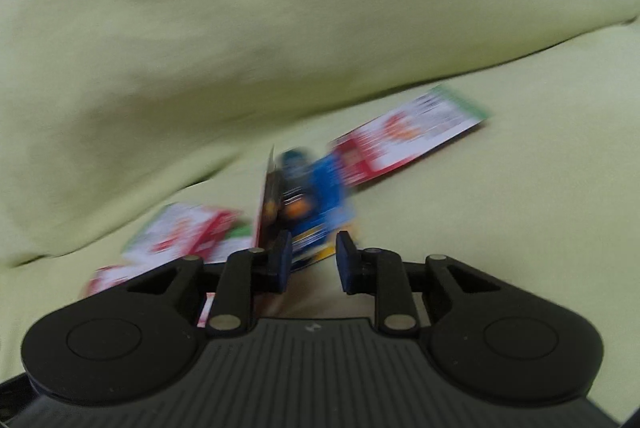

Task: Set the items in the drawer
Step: 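Close the right gripper on the blue battery card, then lift the blue battery card off the sofa with the right gripper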

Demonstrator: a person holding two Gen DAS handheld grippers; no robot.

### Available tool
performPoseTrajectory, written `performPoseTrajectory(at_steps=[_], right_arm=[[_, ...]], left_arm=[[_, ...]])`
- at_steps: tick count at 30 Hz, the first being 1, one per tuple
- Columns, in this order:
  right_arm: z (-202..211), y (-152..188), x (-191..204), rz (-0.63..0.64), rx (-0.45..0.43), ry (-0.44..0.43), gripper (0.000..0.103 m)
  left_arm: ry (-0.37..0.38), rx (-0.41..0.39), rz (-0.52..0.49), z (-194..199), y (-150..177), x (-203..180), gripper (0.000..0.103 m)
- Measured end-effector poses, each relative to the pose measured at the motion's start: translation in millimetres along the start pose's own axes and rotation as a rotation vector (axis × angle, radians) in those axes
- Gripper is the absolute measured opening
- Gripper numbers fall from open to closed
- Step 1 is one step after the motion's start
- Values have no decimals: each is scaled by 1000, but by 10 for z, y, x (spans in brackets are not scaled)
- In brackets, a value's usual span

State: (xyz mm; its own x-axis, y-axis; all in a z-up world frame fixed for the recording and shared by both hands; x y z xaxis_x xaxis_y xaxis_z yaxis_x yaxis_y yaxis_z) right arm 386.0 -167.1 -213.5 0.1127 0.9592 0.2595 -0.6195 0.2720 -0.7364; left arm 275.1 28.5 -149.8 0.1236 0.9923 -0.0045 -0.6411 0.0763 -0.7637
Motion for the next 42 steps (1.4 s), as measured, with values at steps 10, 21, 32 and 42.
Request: performPoseTrajectory(at_steps=[10, 21, 32, 42], right_arm=[[-387, -192, -62, 91, 67, -117, 30], [-368, -166, -144, -78, 137, -302, 20], [-461, 15, 56, -115, 78, -188, 5], [54, -31, -396, -301, 61, -287, 1]], left_arm=[[-2, 10, -2, -82, 24, 9, 101], [-19, 2, 9, -75, -17, 76, 101], [-37, 7, 6, -58, -42, 105, 101], [-24, 6, 10, -10, -29, 114, 101]])
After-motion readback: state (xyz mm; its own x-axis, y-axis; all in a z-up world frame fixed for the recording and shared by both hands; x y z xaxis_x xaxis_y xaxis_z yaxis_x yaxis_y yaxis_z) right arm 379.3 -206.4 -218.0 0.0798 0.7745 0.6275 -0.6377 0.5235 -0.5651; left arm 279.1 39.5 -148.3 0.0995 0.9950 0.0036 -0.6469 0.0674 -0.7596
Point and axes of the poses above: each gripper's, at about its wrist camera, not at the fingertips, and z roughly against the way its jaws point, x to its left, y to its underside, the point moved 4 cm from there along -z, roughly the way its jaws point, and after that the axes turned 11 degrees about y, right-handed, at the moved point
